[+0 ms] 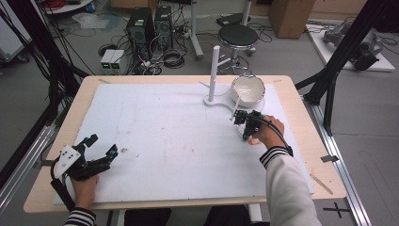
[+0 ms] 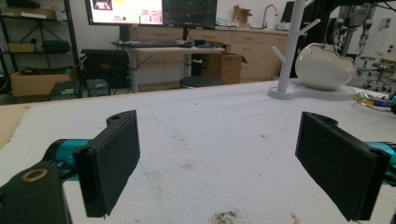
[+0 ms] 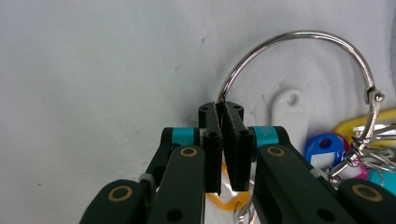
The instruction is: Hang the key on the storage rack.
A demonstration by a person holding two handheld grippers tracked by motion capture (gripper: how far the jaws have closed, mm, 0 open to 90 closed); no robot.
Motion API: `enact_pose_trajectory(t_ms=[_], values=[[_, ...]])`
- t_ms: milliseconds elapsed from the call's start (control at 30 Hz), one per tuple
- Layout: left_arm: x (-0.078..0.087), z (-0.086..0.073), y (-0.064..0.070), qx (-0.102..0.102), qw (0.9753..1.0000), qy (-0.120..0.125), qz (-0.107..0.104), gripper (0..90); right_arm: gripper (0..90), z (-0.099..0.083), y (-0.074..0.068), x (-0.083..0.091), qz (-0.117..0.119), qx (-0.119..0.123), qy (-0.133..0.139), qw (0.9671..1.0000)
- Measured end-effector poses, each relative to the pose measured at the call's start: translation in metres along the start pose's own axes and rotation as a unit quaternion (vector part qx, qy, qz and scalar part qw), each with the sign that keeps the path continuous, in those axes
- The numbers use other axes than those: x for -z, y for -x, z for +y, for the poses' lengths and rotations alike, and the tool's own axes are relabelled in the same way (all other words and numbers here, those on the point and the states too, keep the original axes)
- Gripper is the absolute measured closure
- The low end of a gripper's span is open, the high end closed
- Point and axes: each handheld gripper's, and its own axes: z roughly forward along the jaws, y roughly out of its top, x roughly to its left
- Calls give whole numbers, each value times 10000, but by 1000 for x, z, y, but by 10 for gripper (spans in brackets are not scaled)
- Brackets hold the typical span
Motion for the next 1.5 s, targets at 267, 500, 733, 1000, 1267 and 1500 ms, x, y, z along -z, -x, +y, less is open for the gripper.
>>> enact_pose_trajectory(t_ms=[267,500,733,1000,1267,1500], values=[[0,0,0,-44,10000,-24,-10,143,875,-9,0,22,4,-115,748,9971],[1,0,0,-58,10000,-26,-2,143,878,-21,-2,43,-101,-388,1528,9874],[1,0,1,-58,10000,12,-4,143,881,-33,-2,62,-452,-801,2391,9666],[1,0,1,-62,10000,11,-3,143,883,-37,-1,73,-257,-1081,3052,9458],[1,0,0,-51,10000,7,-4,143,884,-34,1,83,-8,-1043,3680,9239],[1,0,0,-51,10000,-14,-6,143,884,-23,3,95,233,-937,4200,9024]])
